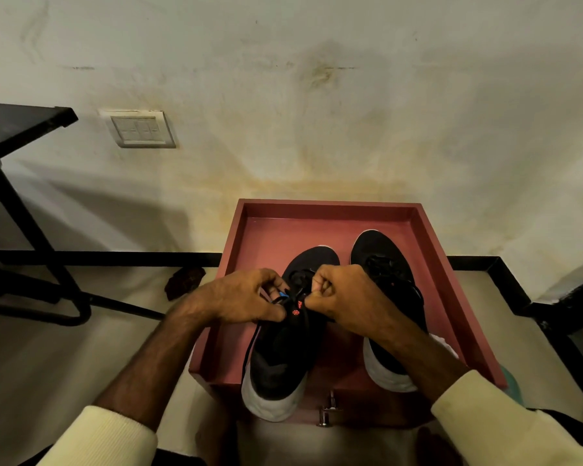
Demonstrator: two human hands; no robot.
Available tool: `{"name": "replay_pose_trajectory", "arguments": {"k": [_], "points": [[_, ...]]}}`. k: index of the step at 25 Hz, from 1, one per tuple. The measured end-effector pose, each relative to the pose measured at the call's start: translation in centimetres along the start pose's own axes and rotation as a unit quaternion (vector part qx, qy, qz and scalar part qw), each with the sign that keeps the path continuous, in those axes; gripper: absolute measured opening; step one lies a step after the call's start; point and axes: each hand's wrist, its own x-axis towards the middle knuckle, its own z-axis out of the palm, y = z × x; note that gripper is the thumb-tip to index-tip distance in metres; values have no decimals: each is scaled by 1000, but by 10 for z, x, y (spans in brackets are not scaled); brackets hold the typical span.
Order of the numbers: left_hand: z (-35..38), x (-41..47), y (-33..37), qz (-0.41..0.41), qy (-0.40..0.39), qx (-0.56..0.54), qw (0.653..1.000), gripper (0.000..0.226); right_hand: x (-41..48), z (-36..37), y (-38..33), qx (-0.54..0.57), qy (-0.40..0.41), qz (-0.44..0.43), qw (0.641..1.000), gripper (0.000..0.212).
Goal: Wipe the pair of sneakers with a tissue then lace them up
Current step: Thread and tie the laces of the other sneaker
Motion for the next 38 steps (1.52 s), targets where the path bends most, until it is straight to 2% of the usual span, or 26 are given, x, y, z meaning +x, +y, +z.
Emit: {"name": "replay_pose_trajectory", "arguments": {"k": [3, 7, 12, 15, 22, 28, 33, 38], "points": [[-1, -1, 1, -1, -4, 32, 999, 39, -1, -2, -1, 18, -3, 19, 1000, 12], [2, 0, 3, 11, 25, 77, 997, 38, -1, -3, -1, 83, -5, 37, 996, 1], [6, 2, 1, 30, 60, 136, 988, 36, 2, -6, -1, 73, -19, 0, 997, 4], [8, 4, 1, 30, 76, 126, 989, 30, 2, -4, -2, 43, -6, -11, 999, 6], [1, 2, -4, 8, 74, 101, 992, 29, -1, -4, -4, 69, 8, 16, 997, 6], [-1, -1, -6, 12, 54, 68, 996, 31, -2, -8, -2, 78, -21, 29, 996, 4], [0, -1, -4, 19, 64, 90, 994, 31, -2, -12, -3, 118, -17, -2, 993, 7], [0, 0, -5, 11, 61, 109, 992, 33, -8, -17, -4, 71, -38, -27, 996, 4]]}}
